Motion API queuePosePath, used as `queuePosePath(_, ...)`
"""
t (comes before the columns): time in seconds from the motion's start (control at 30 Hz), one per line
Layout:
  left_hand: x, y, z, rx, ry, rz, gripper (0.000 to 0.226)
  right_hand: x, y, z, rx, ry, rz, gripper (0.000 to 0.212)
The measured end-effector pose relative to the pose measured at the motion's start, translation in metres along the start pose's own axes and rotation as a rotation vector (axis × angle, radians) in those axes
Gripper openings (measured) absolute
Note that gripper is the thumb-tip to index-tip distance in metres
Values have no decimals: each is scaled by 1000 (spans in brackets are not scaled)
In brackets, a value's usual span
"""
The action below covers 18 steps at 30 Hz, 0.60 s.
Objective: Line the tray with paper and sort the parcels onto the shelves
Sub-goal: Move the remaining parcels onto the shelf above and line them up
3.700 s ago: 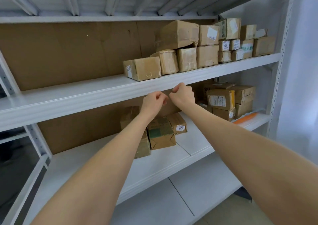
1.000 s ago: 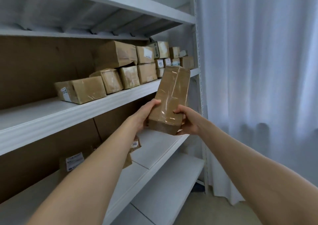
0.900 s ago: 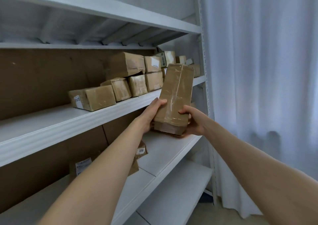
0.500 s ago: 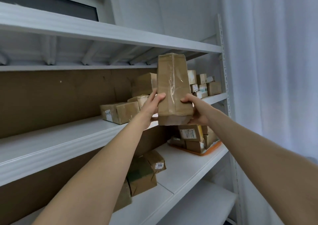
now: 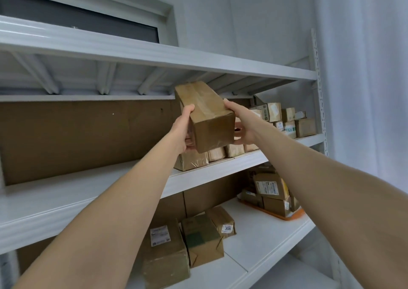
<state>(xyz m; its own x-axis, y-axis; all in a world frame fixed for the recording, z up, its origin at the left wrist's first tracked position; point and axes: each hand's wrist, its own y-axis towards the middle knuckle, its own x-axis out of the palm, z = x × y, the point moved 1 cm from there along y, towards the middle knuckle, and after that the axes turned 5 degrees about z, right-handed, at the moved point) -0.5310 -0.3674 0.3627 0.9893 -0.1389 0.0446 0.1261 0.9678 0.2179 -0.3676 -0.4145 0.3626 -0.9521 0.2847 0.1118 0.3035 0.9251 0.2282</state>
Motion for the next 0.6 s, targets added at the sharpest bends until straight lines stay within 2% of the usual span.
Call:
queuePosePath(0.1, -10, 8, 9, -48, -9, 74, 59, 12, 5, 0, -35, 3, -39, 43)
queuePosePath(0.23, -21, 19, 19, -107, 20, 152, 57, 31, 19, 4, -49, -47, 32, 71)
queuePosePath(0.37, -27, 28, 26, -169, 70, 164, 63, 51, 30, 4, -62, -1, 125, 67)
queuePosePath(0.6, -38, 45, 25, -152, 155, 229, 60, 80, 50, 7, -25, 0, 193, 60)
